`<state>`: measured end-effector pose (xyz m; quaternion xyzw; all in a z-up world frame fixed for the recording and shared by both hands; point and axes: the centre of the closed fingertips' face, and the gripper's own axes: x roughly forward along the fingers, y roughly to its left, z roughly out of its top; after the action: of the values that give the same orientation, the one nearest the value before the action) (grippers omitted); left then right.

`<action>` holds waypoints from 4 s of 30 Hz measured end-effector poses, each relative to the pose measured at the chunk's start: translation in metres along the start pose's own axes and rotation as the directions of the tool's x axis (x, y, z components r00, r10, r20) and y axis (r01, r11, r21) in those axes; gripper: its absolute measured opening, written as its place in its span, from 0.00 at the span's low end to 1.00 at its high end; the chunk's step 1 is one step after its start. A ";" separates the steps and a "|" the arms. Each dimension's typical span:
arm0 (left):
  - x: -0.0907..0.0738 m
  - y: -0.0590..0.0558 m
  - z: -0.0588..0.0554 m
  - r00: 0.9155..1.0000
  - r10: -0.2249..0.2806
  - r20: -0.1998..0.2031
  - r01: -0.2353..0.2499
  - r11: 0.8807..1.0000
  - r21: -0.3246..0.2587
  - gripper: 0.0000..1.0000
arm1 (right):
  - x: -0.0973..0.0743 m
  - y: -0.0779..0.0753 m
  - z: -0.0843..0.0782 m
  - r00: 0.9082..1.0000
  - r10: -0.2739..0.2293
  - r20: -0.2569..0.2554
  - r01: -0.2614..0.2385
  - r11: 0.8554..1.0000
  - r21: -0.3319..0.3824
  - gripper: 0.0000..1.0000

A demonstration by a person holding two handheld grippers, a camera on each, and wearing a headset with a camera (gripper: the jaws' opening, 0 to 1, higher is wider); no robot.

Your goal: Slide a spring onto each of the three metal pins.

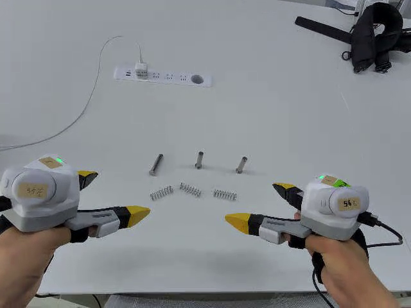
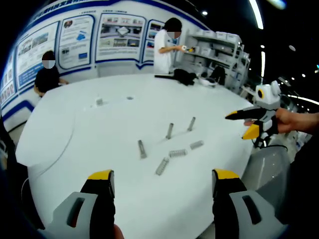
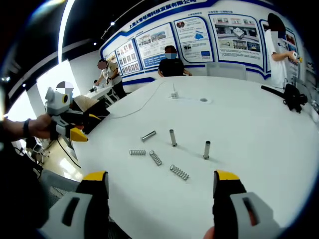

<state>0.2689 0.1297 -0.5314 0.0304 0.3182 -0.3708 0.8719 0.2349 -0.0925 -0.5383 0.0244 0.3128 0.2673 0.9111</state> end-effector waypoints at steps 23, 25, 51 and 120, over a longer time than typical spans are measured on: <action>0.042 0.016 -0.014 0.997 -0.021 -0.078 0.019 1.000 -0.017 0.83 | 0.001 -0.007 -0.018 1.000 -0.002 -0.028 0.003 1.000 0.028 0.89; 0.046 0.017 -0.014 0.996 -0.022 -0.083 0.021 1.000 -0.018 0.83 | 0.003 -0.008 -0.019 1.000 -0.002 -0.027 0.003 0.999 0.033 0.89; 0.099 0.033 -0.015 0.995 -0.037 -0.091 0.030 0.996 -0.079 0.75 | 0.032 0.003 -0.018 0.998 0.053 -0.042 -0.053 0.999 -0.009 0.88; 0.186 0.064 -0.003 0.966 0.108 -0.236 -0.111 0.994 -0.001 0.13 | 0.029 0.003 -0.035 0.997 0.058 -0.047 -0.055 0.996 0.070 0.88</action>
<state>0.4071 0.0601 -0.6530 0.0854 0.4200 -0.3134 0.8474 0.2325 -0.0796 -0.5817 0.0576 0.3433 0.2826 0.8939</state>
